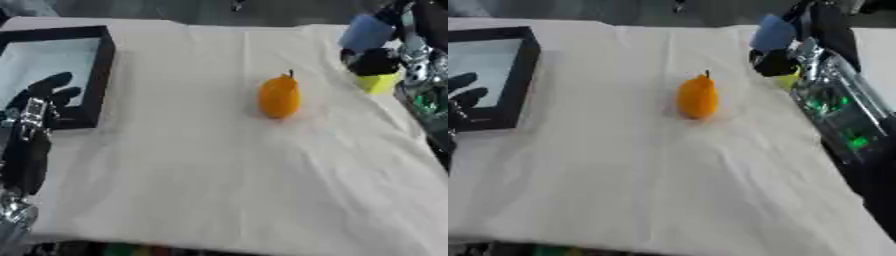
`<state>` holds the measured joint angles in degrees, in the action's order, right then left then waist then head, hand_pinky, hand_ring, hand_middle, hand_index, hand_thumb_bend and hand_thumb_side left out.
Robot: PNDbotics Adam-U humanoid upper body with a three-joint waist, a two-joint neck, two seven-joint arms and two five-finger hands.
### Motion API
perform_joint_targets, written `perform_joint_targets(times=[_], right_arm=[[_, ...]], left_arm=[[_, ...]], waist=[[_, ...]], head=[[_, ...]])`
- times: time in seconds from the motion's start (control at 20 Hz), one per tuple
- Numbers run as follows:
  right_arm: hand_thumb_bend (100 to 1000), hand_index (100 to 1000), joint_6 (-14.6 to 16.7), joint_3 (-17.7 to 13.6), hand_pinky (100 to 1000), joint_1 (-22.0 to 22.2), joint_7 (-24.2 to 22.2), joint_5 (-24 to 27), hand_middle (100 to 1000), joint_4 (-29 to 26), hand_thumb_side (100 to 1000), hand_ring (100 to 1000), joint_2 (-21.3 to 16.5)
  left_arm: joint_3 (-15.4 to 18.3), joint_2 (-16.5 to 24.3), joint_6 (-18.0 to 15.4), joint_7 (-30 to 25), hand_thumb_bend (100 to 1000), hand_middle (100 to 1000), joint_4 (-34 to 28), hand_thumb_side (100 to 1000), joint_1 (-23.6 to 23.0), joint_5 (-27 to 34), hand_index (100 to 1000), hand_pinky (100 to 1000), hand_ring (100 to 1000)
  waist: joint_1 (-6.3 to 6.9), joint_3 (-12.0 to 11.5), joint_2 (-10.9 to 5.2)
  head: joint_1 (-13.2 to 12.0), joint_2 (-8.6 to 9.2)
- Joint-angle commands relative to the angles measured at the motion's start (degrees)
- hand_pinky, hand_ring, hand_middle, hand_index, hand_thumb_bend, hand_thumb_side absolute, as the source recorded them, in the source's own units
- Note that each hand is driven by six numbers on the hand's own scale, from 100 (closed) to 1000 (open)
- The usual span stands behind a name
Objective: Pick up the objects with one hand, pass them to the other hand, and then place them into the box on the other side of the table.
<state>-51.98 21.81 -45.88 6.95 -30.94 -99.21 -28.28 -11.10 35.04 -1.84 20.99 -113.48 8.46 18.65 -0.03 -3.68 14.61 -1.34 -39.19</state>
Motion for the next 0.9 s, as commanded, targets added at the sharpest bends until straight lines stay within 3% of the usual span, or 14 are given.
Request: perform_joint_targets(times=[0.05, 0.5, 0.9], right_arm=[[100, 502, 0.01, 0.26, 724, -1.03, 2.94, 1.35, 518, -2.03, 100, 640, 0.73], [100, 495, 0.01, 3.77, 721, -0.80, 12.76, 8.26, 511, -3.82, 100, 632, 3.54], [100, 487, 0.01, 5.98, 710, -0.57, 22.87, 15.27, 505, -9.82, 100, 620, 4.15]], left_arm=[[0.84, 3.52, -0.16, -0.93, 100, 824, -1.11, 733, 0.10, 0.63, 778, 1000, 822], [0.67, 7.83, -0.27, -3.23, 100, 825, -1.11, 705, 1.86, 1.74, 779, 1000, 822], [-0.29, 10.93, 0.49, -5.93, 100, 824, -1.11, 702, 4.27, 3.13, 780, 1000, 822]], waist=[[0.97, -0.20, -2.20], [1.42, -1.24, -2.11], [2.00, -2.04, -1.64]], head=[[-0.16, -0.11], [-1.12, 1.87], [-1.80, 2.65]])
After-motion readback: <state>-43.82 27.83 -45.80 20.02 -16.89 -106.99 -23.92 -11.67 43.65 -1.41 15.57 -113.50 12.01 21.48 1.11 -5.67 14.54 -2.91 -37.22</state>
